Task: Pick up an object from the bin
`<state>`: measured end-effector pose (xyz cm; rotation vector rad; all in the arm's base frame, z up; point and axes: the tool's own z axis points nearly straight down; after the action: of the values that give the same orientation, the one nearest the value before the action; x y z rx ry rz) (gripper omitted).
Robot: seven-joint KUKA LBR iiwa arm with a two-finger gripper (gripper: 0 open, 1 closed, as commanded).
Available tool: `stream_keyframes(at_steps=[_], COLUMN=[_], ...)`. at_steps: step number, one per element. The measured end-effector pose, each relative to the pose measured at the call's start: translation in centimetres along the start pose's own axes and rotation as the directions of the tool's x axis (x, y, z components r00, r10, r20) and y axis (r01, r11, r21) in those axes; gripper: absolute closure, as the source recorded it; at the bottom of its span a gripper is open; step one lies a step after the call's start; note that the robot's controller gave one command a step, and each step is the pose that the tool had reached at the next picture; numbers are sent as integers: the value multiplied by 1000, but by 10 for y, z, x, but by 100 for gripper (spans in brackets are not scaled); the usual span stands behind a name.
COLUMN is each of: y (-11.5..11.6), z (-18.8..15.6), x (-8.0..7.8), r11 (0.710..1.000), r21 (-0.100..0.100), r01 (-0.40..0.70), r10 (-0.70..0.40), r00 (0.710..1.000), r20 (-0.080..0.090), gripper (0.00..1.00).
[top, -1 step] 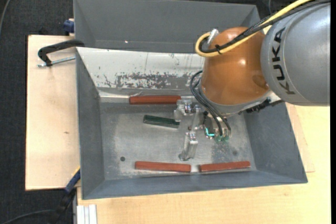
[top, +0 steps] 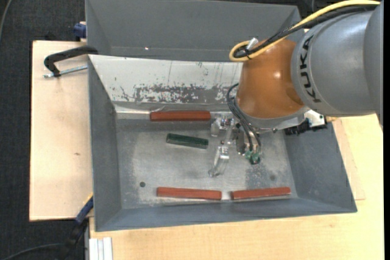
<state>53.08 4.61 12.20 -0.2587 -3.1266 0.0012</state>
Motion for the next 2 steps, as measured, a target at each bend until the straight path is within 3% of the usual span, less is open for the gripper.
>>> stream_keyframes(at_steps=[1,2], y=[27,26], z=[52,51], x=[-50,-48], r11=[999,999], r21=[-5,-4], r01=[-44,-45], r10=[44,45], r00=[999,999], r20=[13,9], gripper=[0,100])
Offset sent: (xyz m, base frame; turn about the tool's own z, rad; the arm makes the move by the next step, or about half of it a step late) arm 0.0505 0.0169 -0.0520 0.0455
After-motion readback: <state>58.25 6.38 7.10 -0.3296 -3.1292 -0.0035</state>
